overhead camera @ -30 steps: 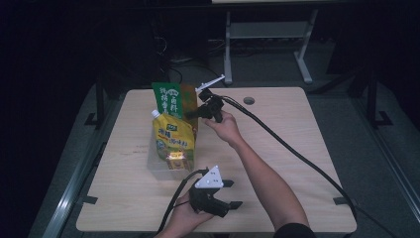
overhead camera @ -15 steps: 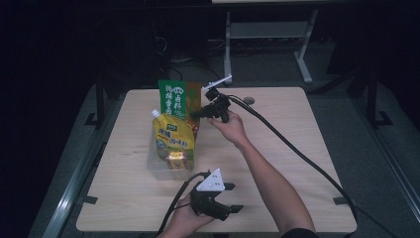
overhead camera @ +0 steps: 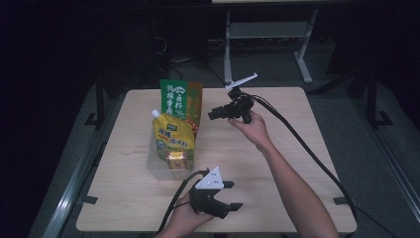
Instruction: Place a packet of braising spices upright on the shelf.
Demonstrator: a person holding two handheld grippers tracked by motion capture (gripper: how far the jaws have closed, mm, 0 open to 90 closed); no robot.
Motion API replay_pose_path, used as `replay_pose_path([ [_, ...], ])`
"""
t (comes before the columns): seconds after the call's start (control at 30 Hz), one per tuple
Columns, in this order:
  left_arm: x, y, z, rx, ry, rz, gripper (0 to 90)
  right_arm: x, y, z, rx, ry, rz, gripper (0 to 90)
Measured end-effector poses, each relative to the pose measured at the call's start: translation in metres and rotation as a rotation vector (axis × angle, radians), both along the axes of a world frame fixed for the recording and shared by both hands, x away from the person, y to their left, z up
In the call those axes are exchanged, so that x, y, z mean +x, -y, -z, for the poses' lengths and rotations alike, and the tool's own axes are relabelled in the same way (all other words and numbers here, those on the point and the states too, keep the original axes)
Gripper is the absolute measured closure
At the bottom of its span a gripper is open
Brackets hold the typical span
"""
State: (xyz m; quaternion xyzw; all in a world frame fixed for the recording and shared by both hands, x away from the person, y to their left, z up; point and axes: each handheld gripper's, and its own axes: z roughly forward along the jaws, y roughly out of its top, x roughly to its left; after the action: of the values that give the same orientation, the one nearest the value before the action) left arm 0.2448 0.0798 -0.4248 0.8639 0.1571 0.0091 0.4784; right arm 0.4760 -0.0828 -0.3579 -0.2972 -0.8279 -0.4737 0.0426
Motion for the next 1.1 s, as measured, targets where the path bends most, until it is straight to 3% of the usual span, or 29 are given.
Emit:
replay_pose_path([
  [0.7,0.009,-0.010,-0.003,-0.015,0.002,-0.065,29.7,-0.030,0.056,-0.007,0.017,0.016,0.001,56.7],
  [1.1,0.013,-0.014,-0.003,-0.015,0.004,-0.089,29.1,-0.044,0.083,-0.005,0.012,-0.002,0.008,52.1],
])
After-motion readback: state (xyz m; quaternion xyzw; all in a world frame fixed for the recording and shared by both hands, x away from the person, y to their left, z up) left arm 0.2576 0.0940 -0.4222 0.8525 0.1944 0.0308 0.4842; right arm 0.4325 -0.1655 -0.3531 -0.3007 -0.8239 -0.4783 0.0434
